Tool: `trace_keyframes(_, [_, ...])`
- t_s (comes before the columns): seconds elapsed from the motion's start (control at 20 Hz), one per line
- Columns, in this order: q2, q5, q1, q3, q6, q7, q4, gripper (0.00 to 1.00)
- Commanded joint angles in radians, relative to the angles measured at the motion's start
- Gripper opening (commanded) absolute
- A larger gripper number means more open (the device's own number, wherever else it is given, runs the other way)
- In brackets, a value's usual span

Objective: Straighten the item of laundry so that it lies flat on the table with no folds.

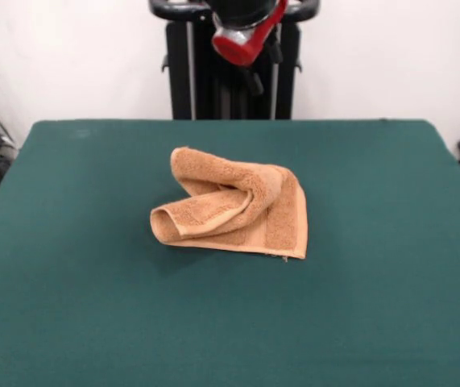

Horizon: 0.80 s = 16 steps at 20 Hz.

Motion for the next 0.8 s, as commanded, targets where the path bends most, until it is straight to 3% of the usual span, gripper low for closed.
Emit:
trace_keyframes(0.05, [0.115, -0.061, -0.011, 0.070, -0.016, -0.219, -0.100, 1.00])
trace_keyframes(0.65, [0.222, -0.085, -0.041, 0.075, 0.033, -0.222, -0.208, 1.00])
trace_keyframes(0.8, [0.261, -0.074, -0.064, 0.105, -0.016, -0.223, -0.226, 1.00])
